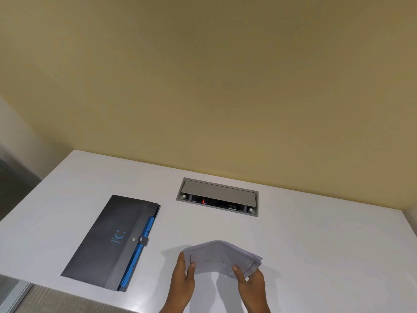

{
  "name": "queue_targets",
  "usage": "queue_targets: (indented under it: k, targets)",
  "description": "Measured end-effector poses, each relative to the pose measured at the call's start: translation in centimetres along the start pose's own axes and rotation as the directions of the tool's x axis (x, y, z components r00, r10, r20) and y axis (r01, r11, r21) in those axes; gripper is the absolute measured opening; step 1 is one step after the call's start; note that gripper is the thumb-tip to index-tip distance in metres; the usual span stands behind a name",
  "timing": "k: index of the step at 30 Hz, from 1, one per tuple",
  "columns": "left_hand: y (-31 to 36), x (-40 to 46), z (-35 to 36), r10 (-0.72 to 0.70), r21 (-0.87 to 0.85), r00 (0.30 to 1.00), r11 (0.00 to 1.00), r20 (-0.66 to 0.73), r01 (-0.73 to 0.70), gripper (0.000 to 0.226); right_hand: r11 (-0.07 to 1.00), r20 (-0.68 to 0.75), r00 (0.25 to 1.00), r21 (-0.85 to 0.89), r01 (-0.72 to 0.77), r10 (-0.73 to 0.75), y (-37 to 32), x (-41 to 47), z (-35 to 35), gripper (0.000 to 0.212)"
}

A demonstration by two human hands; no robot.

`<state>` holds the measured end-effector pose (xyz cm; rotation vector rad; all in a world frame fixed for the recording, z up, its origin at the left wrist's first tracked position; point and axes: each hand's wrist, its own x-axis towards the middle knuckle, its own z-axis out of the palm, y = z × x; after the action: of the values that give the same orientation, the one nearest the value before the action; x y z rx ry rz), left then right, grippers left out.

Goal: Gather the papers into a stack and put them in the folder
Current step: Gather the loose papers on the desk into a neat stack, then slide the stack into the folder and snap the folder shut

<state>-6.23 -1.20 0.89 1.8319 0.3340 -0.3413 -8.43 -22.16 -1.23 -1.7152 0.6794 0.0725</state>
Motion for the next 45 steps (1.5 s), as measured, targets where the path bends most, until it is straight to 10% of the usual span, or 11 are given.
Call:
queue_targets:
  k: [27, 34, 45]
  targets:
    - [-4.9, 1.1, -6.5, 0.121, 0.265, 0.978, 0.961, -0.170, -0.073, 0.030, 0.996, -0.041, 0.999, -0.081, -0.034, 0.031, 0.6, -1.4, -0.4, 0.026]
    - [-8.7, 3.8, -15.0, 0.073, 0.532, 0.919, 0.832, -0.388, 0.158, 0.018, 0.967, -0.143, 0.967, -0.114, -0.226, 0.209, 3.5, -1.8, -1.9, 0.018]
    - [-8.6, 8.4, -17.7, 0.027, 0.766, 0.951, 0.600, -0.310, 0.233, 0.056, 0.914, -0.230, 0.924, -0.204, -0.351, 0.304, 3.9, -2.2, -1.8, 0.016]
